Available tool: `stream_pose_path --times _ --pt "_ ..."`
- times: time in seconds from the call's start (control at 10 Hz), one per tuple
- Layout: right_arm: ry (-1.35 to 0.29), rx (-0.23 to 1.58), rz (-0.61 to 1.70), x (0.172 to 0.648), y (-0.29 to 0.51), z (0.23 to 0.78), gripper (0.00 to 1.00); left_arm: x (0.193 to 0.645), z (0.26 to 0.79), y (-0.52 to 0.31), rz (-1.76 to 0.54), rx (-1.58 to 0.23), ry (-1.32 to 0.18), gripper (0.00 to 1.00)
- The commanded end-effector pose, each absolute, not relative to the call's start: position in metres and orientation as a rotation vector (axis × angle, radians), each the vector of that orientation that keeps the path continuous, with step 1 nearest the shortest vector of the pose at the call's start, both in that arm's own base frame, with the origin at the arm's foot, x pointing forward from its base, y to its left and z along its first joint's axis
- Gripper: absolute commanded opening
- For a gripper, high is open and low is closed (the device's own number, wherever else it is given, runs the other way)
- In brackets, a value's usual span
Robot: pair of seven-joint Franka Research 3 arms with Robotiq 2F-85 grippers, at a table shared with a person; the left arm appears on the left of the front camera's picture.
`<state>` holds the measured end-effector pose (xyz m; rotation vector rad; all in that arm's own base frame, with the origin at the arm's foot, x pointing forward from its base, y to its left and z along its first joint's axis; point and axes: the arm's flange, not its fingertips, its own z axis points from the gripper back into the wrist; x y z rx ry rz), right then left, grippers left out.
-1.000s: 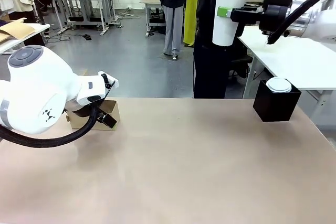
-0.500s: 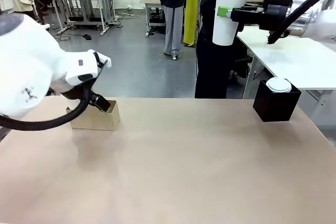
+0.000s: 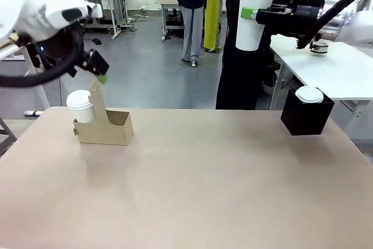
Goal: Pour a drink into a cup and package it in a carrier.
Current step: Position the Cup Carrier in the center of the table.
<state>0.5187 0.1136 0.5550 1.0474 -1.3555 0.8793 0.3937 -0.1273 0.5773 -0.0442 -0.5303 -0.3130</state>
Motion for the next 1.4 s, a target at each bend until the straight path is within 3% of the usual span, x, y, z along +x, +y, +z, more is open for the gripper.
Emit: stream_pose_path --times 0.0,0.3,0.8,0.9,1.0,1.1,1.3 --pt "-1.37 1.047 0.892 0.521 0.115 0.56 0.8 0.444 0.579 -0.116 -0.179 -0.049 -0.473 1.0" --pt "-1.37 1.047 0.892 0.521 0.115 0.56 0.8 0.491 0.556 -0.092 -0.129 -0.081 -0.401 1.0" --pt "-1.37 1.047 0.892 0.521 0.115 0.56 0.8 0.524 0.516 -0.093 -0.107 -0.052 -0.326 1.0" --pt "-1.37 1.047 0.892 0.521 0.115 0.56 0.8 0.527 0.514 -0.099 -0.099 -0.043 -0.315 0.41" --pt "-1.37 1.047 0.892 0.521 0.115 0.56 0.8 0.529 0.512 -0.1 -0.109 -0.035 -0.313 0.41" --pt "-1.37 1.047 0.892 0.521 0.115 0.56 0.8 0.529 0.511 -0.099 -0.108 -0.029 -0.32 0.0" --pt "-1.37 1.047 0.892 0.521 0.115 0.56 0.8 0.533 0.511 -0.103 -0.093 -0.017 -0.314 0.0"
